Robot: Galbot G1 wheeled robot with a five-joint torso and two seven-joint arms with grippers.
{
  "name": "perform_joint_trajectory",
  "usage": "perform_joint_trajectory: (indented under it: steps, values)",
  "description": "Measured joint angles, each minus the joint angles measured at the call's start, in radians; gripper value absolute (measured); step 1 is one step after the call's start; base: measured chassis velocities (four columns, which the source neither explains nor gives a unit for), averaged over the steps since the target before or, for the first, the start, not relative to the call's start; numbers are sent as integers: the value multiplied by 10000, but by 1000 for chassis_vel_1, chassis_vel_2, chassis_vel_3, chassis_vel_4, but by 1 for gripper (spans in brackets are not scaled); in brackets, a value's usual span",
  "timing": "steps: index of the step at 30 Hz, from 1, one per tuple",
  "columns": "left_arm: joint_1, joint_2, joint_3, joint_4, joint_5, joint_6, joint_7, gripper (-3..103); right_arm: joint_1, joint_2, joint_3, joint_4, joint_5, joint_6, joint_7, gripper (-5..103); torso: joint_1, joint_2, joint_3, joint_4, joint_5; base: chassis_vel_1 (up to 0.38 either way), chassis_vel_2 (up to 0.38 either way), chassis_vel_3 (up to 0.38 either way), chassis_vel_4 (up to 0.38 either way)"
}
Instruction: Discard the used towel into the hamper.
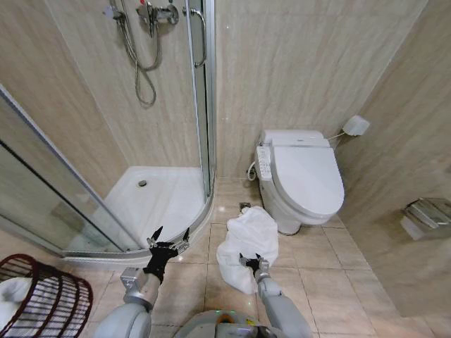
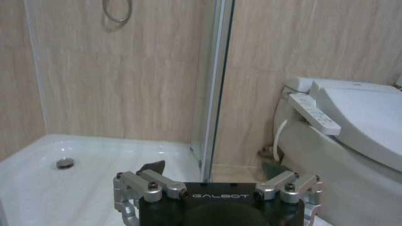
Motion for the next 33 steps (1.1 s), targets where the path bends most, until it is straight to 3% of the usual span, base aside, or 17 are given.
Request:
perform_joint_trajectory:
  steps: [3, 14, 15, 17, 19, 20, 22, 25, 28, 33]
  values:
    - [0, 0, 0, 0, 0, 0, 0, 100, 83, -23, 175, -256, -22, 34, -116, 92, 0, 0, 0, 1, 1, 0, 0, 0, 0]
    - [0, 1, 0, 0, 0, 0, 0, 100, 103, -261, 273, -328, 111, -5, -437, 43, 0, 0, 0, 0, 1, 0, 0, 0, 0]
    - [0, 1, 0, 0, 0, 0, 0, 100, 103, -261, 273, -328, 111, -5, -437, 43, 0, 0, 0, 0, 1, 0, 0, 0, 0]
    - [0, 0, 0, 0, 0, 0, 0, 100, 87, -295, 277, -354, 162, -5, -478, 33, 0, 0, 0, 0, 1, 0, 0, 0, 0]
    - [0, 0, 0, 0, 0, 0, 0, 100, 81, -312, 278, -361, 173, -4, -495, 33, 0, 0, 0, 0, 1, 0, 0, 0, 0]
    - [0, 0, 0, 0, 0, 0, 0, 100, 75, -325, 279, -367, 180, 1, -512, 22, 0, 0, 0, 0, 1, 0, 0, 0, 0]
    - [0, 0, 0, 0, 0, 0, 0, 100, 71, -331, 279, -370, 183, 8, -516, 22, 0, 0, 0, 0, 1, 0, 0, 0, 0]
    - [0, 0, 0, 0, 0, 0, 0, 100, 29, -336, 279, -343, 182, 29, -518, 5, 0, 0, 0, 0, 1, 0, 0, 0, 0]
    - [0, 1, 0, 0, -1, 0, 0, 100, -13, -340, 272, -286, 183, 35, -517, 0, 0, 0, 0, 0, 0, 0, 0, 0, 0]
    - [0, 1, 0, 0, 0, 0, 0, 100, -103, -361, 268, -116, 228, 35, -491, 0, 0, 0, 0, 0, 0, 0, 0, 0, 0]
